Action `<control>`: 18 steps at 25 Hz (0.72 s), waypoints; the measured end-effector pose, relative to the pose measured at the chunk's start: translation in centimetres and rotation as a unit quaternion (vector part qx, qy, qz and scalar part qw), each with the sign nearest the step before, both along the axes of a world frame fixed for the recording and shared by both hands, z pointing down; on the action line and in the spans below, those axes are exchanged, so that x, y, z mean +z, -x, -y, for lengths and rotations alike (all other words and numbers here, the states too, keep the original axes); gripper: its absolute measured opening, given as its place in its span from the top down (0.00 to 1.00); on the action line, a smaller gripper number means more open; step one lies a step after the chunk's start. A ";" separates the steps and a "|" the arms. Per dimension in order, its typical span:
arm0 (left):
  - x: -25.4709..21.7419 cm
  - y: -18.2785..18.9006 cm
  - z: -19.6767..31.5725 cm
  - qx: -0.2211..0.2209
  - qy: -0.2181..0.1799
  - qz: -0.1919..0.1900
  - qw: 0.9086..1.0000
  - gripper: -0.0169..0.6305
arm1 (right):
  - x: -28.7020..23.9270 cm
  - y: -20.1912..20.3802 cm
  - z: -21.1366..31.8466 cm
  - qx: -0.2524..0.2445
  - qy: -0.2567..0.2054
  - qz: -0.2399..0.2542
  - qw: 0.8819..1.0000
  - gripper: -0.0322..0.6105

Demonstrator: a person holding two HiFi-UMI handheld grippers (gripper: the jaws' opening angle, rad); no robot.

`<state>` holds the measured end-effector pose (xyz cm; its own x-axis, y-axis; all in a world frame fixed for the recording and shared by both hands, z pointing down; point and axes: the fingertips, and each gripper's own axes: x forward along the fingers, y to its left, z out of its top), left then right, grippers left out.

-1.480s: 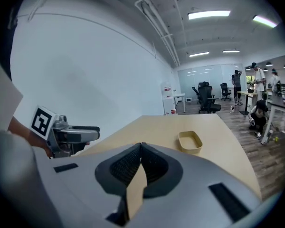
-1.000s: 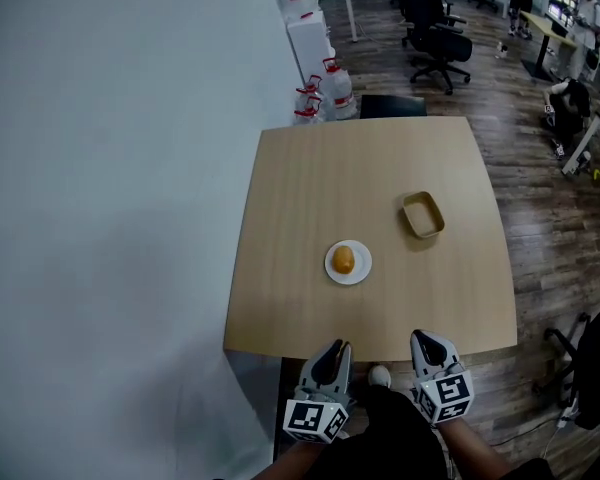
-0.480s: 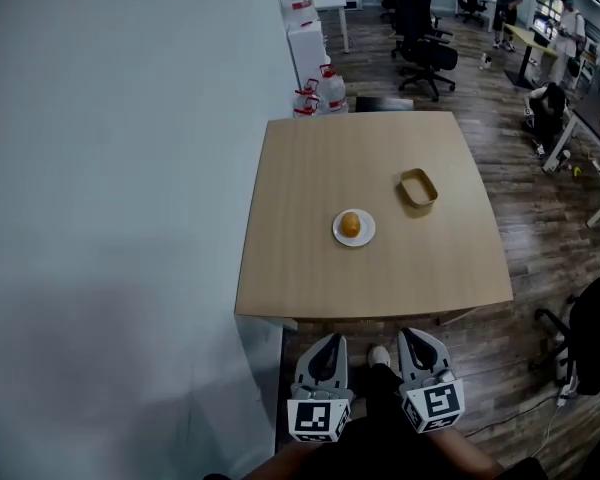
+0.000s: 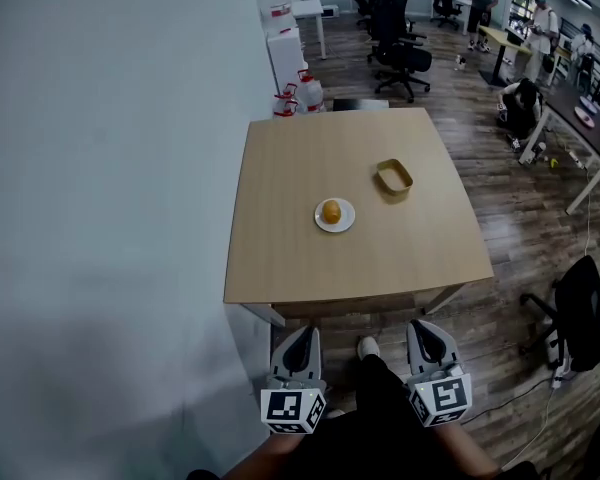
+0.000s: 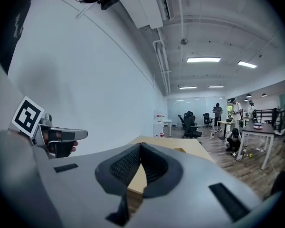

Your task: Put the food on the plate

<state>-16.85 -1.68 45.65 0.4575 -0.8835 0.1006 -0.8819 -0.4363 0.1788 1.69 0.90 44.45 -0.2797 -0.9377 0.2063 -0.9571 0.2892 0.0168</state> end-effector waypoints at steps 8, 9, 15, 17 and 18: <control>-1.7 -0.4 2.2 0.009 -0.025 0.005 1.000 0.94 | -1.2 -1.2 2.0 0.007 -0.023 0.011 1.000 0.86; -1.9 -0.1 2.5 0.005 -0.027 0.006 1.000 0.94 | -1.3 -1.4 2.4 0.007 -0.024 0.015 1.000 0.86; -2.5 1.4 3.3 -0.014 -0.029 0.003 0.999 0.94 | -1.5 -1.7 3.3 0.007 -0.026 0.017 0.999 0.86; -2.5 1.9 3.5 -0.017 -0.028 0.003 0.999 0.94 | -1.4 -1.5 3.4 0.009 -0.023 0.017 1.000 0.86; -2.4 2.2 3.6 -0.019 -0.026 0.003 0.999 0.94 | -1.3 -1.4 3.5 0.009 -0.022 0.016 1.000 0.86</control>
